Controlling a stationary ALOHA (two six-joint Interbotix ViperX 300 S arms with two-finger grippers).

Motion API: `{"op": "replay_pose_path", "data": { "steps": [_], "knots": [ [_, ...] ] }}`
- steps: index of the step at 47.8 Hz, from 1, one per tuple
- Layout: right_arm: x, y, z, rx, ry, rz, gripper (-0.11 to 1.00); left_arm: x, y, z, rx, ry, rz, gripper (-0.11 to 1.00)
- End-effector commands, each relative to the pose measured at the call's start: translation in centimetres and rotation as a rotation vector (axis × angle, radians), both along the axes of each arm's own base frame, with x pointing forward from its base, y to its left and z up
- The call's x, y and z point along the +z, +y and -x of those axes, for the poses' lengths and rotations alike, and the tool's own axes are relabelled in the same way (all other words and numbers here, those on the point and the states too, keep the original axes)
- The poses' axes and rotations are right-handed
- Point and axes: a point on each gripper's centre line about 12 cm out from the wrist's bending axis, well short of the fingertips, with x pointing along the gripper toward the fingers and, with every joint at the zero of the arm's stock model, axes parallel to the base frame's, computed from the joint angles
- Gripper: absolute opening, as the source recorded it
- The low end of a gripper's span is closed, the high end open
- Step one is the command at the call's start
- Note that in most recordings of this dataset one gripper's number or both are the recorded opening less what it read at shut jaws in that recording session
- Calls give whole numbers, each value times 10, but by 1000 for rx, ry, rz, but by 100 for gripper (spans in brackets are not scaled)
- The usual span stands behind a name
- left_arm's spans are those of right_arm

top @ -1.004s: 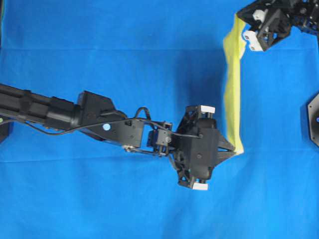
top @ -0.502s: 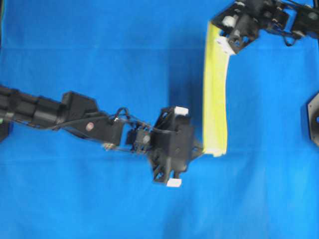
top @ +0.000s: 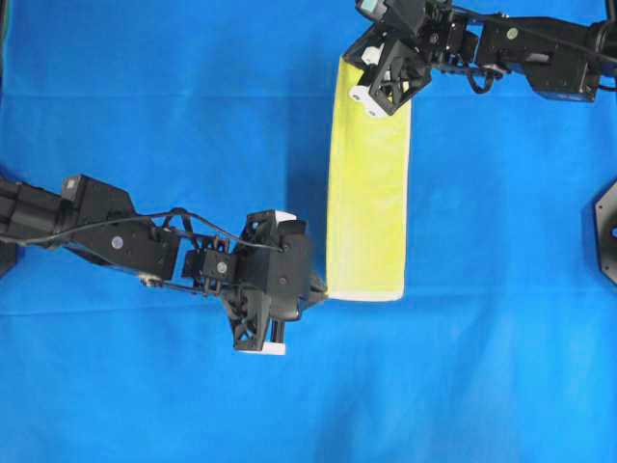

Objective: Fold the yellow towel.
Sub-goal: 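Lay the strip flat and open both grippers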

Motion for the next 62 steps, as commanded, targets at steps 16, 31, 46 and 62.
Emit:
{"op": "replay_pose_path", "data": {
  "steps": [16, 31, 46, 62],
  "knots": [
    [11, 2, -5, 38, -16, 44, 3, 21, 3, -4, 2, -54, 0, 31],
    [12, 5, -5, 84, 7, 89, 64, 30, 6, -7, -3, -78, -22, 71],
    [49, 19, 13, 79, -39, 117, 58, 68, 11, 25, -7, 5, -27, 71],
    [87, 63, 62, 114, -177, 141, 58, 118, 39, 76, 36, -98, -36, 71]
  ]
}}
